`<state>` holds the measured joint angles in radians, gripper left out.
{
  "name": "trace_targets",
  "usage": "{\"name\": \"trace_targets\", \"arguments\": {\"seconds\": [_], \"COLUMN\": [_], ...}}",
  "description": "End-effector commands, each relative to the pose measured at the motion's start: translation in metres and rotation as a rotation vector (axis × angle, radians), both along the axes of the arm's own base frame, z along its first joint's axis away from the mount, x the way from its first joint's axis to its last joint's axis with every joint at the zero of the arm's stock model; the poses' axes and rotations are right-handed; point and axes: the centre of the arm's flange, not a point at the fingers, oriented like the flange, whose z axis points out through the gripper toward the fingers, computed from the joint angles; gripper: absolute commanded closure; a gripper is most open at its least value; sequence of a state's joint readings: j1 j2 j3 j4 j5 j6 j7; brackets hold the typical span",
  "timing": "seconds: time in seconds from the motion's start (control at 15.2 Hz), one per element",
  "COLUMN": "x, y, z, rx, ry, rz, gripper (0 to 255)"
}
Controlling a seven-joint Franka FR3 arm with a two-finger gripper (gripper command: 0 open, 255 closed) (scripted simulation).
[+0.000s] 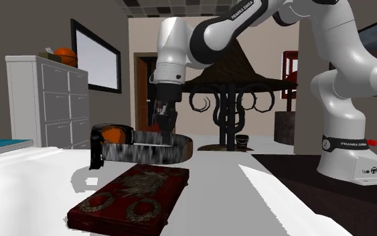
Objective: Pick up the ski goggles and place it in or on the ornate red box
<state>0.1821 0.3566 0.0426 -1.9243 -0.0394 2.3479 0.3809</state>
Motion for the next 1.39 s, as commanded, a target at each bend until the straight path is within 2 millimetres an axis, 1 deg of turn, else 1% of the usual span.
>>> {"name": "trace_targets", "arguments": {"seconds": [0.0,0.53,0.99,1.06,1.32], "x": [0.001,0.001,0.001,0.001,0.001], "y": [0.000,0.000,0.000,0.000,0.000], "z": [-0.010,-0.054,-0.054,-0.054,-0.054], "rx": [0.000,0.000,0.000,0.000,0.000], "ry": [-0.001,-0.001,-0.001,-0.001,-0.001], "rz": [0.000,0.000,0.000,0.000,0.000], "gripper": [255,255,255,0,0]}}
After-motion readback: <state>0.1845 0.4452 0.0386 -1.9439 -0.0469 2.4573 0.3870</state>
